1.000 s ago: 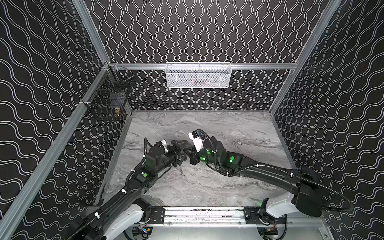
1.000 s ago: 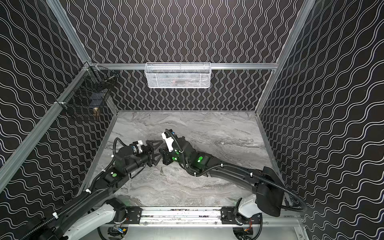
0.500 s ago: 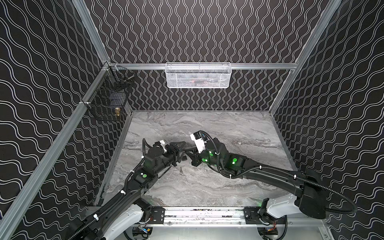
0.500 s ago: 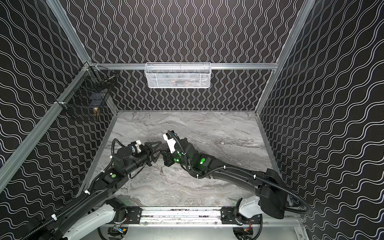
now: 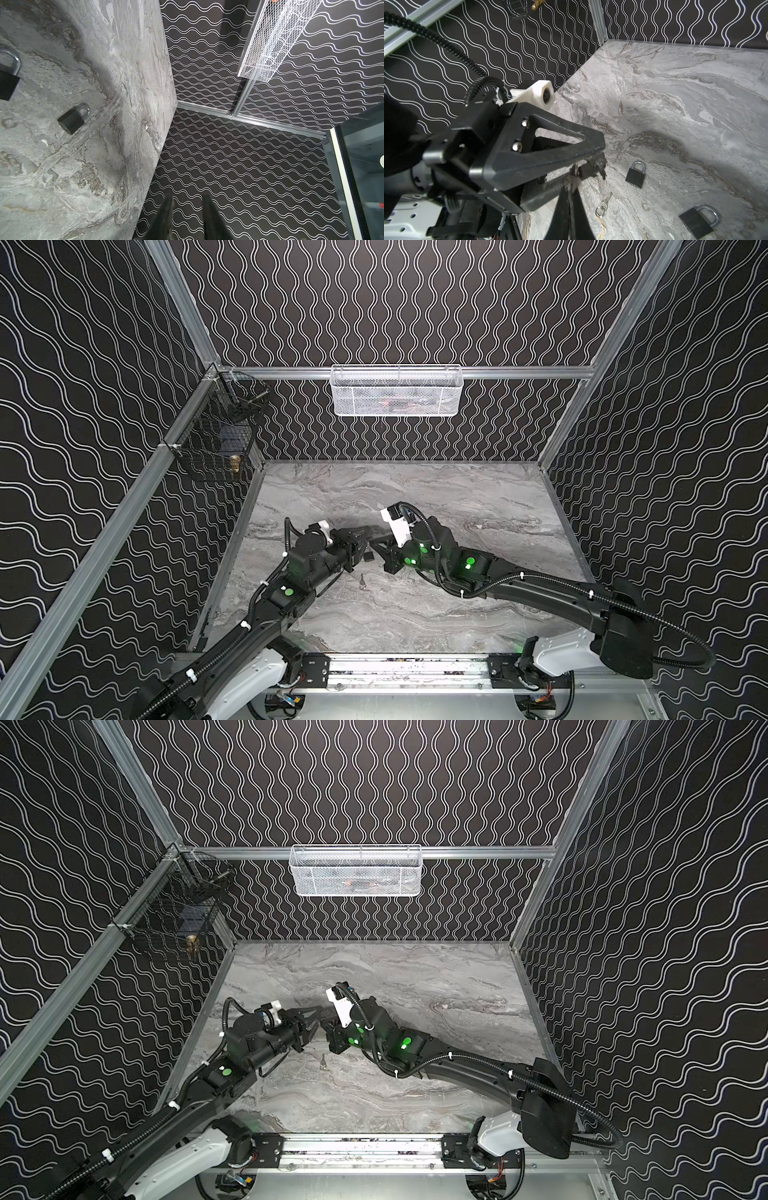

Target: Unlock with the key

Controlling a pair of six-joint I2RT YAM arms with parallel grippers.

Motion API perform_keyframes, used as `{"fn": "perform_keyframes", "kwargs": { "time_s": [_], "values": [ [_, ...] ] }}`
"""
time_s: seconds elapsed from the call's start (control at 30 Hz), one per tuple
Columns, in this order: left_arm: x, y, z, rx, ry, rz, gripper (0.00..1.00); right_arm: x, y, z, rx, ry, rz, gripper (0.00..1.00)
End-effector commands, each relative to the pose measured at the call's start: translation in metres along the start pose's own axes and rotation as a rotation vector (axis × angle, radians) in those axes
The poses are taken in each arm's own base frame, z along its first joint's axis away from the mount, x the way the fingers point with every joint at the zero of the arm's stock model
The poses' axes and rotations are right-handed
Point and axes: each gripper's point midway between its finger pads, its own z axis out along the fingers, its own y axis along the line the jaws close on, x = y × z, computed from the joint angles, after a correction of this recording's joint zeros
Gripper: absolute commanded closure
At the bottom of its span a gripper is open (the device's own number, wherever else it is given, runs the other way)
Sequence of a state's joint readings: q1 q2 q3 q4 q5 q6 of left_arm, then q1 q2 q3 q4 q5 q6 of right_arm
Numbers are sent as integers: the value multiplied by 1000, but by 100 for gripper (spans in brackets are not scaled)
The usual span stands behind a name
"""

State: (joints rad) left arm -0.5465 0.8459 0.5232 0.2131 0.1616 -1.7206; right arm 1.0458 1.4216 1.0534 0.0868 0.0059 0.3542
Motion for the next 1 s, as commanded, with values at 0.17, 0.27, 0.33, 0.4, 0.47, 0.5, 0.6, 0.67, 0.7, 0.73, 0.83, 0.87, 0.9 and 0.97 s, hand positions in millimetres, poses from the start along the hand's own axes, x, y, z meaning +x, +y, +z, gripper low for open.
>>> {"fn": "perform_keyframes", "kwargs": {
  "time_s": [0.17,0.27,0.33,0.4,0.47,0.5,0.6,0.67,0.7,0.73,0.83,0.87,0.9,0.97],
  "values": [
    [-1,3,3,-8,0,-17,88,-11,2,-6,2,-45,-39,100],
    [-1,4,3,-3,2,-22,91,-10,0,-7,10,-42,-44,100],
    [0,5,4,-7,3,-21,94,-9,-1,-8,13,-39,-49,100],
    [0,4,4,-6,5,-17,97,-8,-1,-8,16,-39,-51,100],
    [-1,2,3,-5,1,-11,99,-9,-1,-8,15,-38,-53,100],
    [-1,3,3,-8,0,-6,100,-8,-1,-8,17,-38,-53,100],
    [-2,4,3,-12,-6,10,100,-9,-2,-11,17,-46,-42,97],
    [-1,2,5,-14,-2,53,100,-11,1,-14,8,-44,-32,82],
    [-1,1,6,-11,-2,85,100,-11,2,-16,1,-38,-29,79],
    [-3,-2,7,-2,-3,128,100,-10,3,-18,-3,-29,-25,76],
    [-3,-13,17,47,32,287,100,-8,4,-26,-17,-2,12,61],
    [-3,-14,21,43,52,338,100,-7,5,-29,-36,7,28,59],
    [-1,-14,24,52,70,390,100,-7,8,-32,-67,19,51,56],
    [-1,-18,29,84,86,483,100,-5,10,-37,-130,50,116,53]
  ]
}}
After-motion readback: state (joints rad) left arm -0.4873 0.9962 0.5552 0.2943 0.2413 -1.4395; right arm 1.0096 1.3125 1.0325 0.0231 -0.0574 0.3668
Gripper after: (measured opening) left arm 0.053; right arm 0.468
